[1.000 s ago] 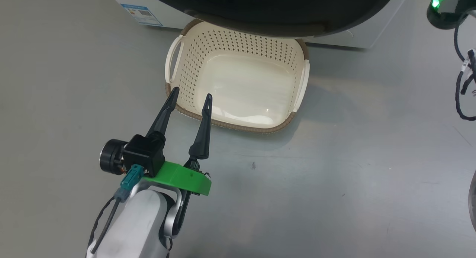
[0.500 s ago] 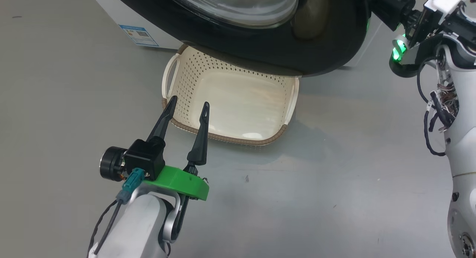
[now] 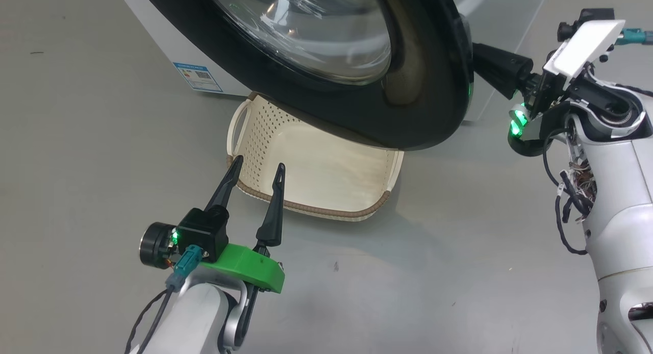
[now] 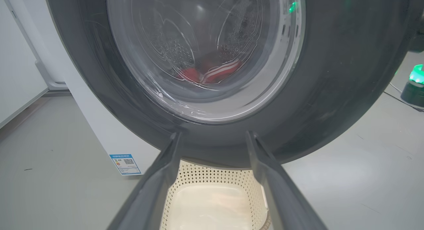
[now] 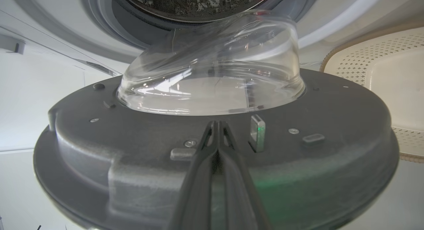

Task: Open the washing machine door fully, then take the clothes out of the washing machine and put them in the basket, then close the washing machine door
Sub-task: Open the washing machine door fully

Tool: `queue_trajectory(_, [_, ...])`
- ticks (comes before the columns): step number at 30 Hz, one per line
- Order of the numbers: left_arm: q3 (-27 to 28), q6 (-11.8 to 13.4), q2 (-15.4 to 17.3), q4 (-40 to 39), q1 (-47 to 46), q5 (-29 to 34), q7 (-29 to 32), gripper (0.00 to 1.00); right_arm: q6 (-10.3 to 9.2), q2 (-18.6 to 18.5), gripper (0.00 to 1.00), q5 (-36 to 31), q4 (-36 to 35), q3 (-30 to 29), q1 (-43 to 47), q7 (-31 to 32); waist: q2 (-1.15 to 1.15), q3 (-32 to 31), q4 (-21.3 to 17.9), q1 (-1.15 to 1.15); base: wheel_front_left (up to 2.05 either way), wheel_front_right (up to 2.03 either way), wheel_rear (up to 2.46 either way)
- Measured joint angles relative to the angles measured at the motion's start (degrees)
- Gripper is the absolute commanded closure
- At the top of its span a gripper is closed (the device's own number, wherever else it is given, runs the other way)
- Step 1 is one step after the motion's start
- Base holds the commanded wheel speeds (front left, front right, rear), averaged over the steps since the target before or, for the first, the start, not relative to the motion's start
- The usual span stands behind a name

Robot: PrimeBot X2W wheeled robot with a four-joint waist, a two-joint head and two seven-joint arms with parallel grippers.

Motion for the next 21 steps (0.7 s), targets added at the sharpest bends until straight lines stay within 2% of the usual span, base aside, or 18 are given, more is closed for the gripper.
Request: queue_trajectory(21, [-0.1, 0.0, 0.0, 3.2, 3.9, 0.1, 0.0, 0.00, 0.51, 3.4, 1.00, 0.4, -0.8, 3.5, 10.4, -0.5, 0.00, -7.3, 2.1, 0.00, 0.00, 0.00, 0.00])
